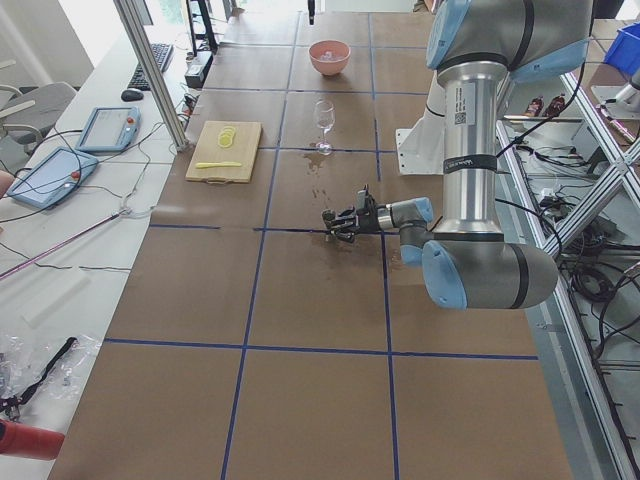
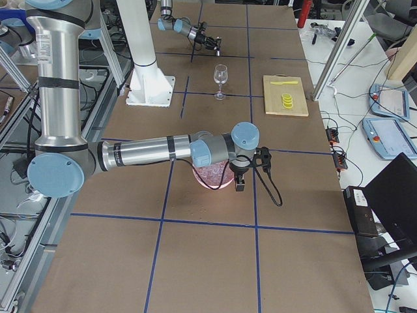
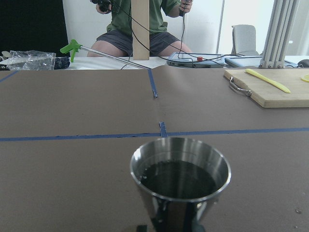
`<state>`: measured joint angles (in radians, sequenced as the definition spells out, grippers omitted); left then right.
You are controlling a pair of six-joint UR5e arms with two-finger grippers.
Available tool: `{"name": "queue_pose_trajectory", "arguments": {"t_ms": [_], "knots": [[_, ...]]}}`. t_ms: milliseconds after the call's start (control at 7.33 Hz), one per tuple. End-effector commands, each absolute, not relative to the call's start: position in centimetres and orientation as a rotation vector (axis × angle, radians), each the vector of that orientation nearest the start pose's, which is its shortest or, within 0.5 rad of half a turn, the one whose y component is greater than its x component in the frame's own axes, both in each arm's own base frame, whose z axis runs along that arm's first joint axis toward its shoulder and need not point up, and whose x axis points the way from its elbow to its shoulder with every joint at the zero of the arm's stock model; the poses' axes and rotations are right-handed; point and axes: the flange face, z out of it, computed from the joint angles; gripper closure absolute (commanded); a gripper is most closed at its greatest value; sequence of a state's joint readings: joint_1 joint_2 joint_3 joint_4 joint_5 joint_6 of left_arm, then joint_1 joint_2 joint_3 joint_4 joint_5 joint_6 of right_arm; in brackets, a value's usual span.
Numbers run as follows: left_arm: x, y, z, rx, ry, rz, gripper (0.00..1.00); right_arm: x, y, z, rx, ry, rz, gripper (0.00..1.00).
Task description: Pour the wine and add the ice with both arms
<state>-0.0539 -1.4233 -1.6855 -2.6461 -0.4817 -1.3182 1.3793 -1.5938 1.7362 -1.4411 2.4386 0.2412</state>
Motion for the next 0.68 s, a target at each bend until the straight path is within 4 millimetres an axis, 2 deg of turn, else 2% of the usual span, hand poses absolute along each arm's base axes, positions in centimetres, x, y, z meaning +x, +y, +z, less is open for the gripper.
{"name": "queue_pose_trajectory", "arguments": {"t_ms": [0, 273, 409, 545], "knots": [[40.5, -24.6, 52.9, 1.109, 0.770, -0.405, 0.99, -3.7, -49.4, 56.8, 0.062, -0.895, -0.071, 0.00], [39.8, -25.0, 53.1, 1.119, 0.756, -0.406, 1.00, -3.7, -49.4, 56.8, 0.062, -0.895, -0.071, 0.00], [39.4, -25.3, 51.0, 1.143, 0.772, -0.431, 1.00, -3.8, -49.4, 56.7, 0.065, -0.896, -0.073, 0.00], [38.6, -25.8, 46.7, 1.192, 0.766, -0.389, 1.00, -3.8, -49.5, 56.3, 0.071, -0.898, -0.075, 0.00]]}}
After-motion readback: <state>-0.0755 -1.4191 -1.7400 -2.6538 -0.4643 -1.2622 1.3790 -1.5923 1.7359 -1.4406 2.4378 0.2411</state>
